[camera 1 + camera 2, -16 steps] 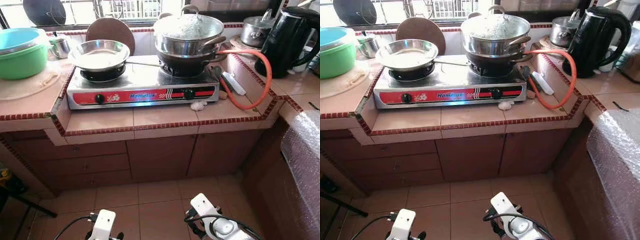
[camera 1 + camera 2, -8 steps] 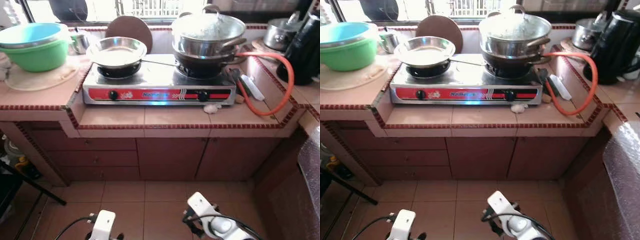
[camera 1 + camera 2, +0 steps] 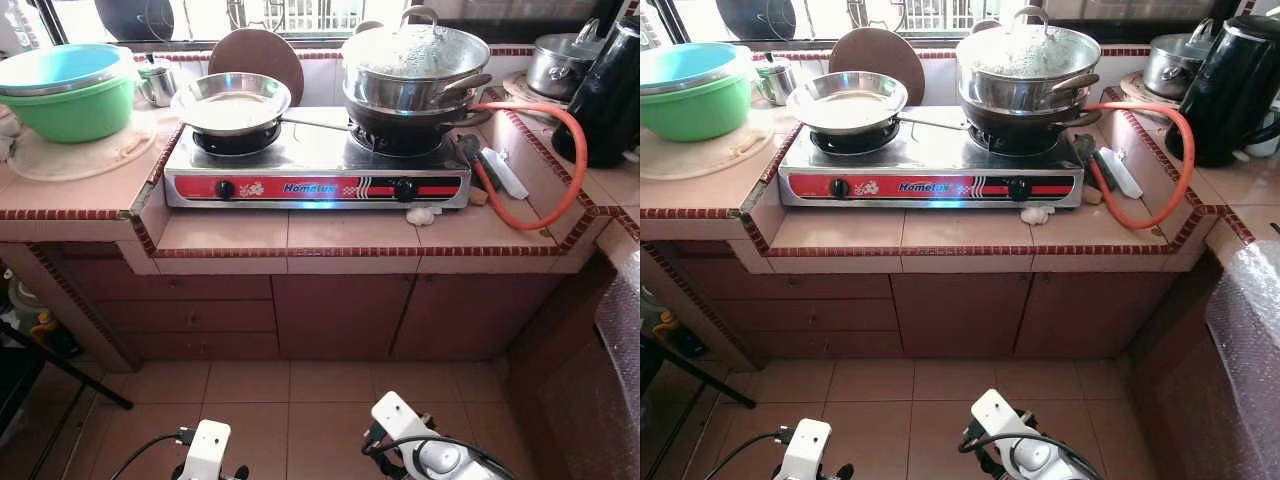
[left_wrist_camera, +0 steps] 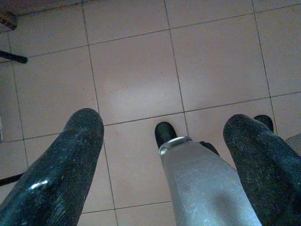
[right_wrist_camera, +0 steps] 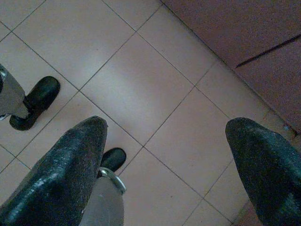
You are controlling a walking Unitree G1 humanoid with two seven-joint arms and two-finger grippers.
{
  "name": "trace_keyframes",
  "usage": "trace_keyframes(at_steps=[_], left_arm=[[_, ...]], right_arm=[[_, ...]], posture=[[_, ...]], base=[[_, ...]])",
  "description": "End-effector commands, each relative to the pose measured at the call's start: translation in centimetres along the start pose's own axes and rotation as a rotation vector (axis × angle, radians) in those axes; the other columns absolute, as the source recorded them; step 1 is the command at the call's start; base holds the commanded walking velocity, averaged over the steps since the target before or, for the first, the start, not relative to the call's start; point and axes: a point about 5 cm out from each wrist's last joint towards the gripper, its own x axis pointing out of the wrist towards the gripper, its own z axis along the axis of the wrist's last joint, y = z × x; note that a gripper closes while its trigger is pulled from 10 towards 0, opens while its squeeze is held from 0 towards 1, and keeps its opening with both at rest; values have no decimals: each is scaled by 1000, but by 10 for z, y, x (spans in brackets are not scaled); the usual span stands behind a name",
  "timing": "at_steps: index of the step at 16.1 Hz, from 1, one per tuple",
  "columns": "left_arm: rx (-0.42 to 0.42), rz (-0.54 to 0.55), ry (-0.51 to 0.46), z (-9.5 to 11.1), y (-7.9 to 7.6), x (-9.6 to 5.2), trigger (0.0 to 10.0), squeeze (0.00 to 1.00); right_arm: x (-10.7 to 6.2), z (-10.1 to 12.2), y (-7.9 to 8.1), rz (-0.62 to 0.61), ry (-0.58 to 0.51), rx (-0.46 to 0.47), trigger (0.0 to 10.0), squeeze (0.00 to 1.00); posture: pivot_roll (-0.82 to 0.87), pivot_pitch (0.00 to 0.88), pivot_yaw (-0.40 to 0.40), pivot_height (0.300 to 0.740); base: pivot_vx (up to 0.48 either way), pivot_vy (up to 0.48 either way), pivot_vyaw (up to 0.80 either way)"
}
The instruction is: Kitchen organization
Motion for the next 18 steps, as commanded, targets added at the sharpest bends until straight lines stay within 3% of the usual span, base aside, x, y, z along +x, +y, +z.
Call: trace_keyframes(at_steps=[1, 10, 18], left_arm=[[-1, 18, 6, -1, 3, 0, 10000, 0], [-26, 35, 15, -5, 6, -1, 10000, 0], [-48, 94, -1, -4, 13, -2, 10000, 0]], right_arm=[[1, 4, 0, 3, -6, -8, 10000, 0], [1, 5, 0, -7, -6, 6, 10000, 0], [1, 1, 2, -11, 7, 28, 10000, 0]], posture=[[21, 0, -16, 740], [22, 0, -16, 740], [20, 0, -12, 740]], base=[[0, 416, 0], [0, 442, 0], [0, 0, 0]])
